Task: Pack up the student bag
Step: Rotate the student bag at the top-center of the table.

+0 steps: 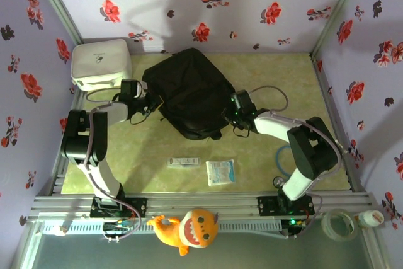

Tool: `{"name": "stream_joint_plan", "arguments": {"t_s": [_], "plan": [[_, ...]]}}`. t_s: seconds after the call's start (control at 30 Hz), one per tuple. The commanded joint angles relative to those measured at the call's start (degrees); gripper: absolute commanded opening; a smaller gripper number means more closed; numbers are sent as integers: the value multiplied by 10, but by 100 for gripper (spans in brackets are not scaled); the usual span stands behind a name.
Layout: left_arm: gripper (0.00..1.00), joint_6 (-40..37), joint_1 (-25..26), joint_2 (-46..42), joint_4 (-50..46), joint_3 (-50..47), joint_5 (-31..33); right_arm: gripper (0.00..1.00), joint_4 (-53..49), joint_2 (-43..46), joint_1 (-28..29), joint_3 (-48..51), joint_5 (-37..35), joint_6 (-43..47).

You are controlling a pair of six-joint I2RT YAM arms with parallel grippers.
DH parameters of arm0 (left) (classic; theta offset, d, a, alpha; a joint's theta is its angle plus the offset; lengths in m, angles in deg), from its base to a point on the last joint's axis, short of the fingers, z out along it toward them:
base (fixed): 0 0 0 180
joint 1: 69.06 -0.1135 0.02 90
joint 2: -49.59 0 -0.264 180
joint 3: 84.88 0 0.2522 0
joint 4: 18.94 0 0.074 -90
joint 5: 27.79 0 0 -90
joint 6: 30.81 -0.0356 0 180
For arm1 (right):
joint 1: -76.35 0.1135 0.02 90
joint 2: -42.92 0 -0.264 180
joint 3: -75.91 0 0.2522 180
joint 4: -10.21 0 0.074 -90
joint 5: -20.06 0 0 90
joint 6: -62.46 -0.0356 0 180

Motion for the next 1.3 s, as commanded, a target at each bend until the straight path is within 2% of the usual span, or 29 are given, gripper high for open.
{"name": "stream_joint_plan", "arguments": {"t_s": [0.0,0.27,0.37,0.5,0.63,0.77,0.87,0.97,1.17,1.27], "plan": [[0,14,7,-35,31,-10,-18,21,-10,-19,-12,-55,-1,72],[0,65,63,-66,48,-6,-26,21,-36,-83,-73,-163,3,182],[0,85,91,-64,63,-3,-23,22,-68,-110,-94,-211,-12,214],[0,101,113,-51,79,-3,-10,26,-89,-149,-121,-250,7,245],[0,120,117,-40,97,-6,4,36,-121,-149,-135,-252,-11,244],[0,130,118,-38,110,-8,13,54,-141,-83,-136,-221,-23,231],[0,132,120,-38,116,-7,13,62,-192,-37,-134,-217,-20,224],[0,132,121,-38,120,-7,13,64,-247,1,-122,-212,-16,221],[0,139,122,-38,143,-13,5,66,-313,71,-44,-199,-59,207],[0,141,123,-37,151,-13,-4,66,-321,88,-5,-200,-43,175]]}}
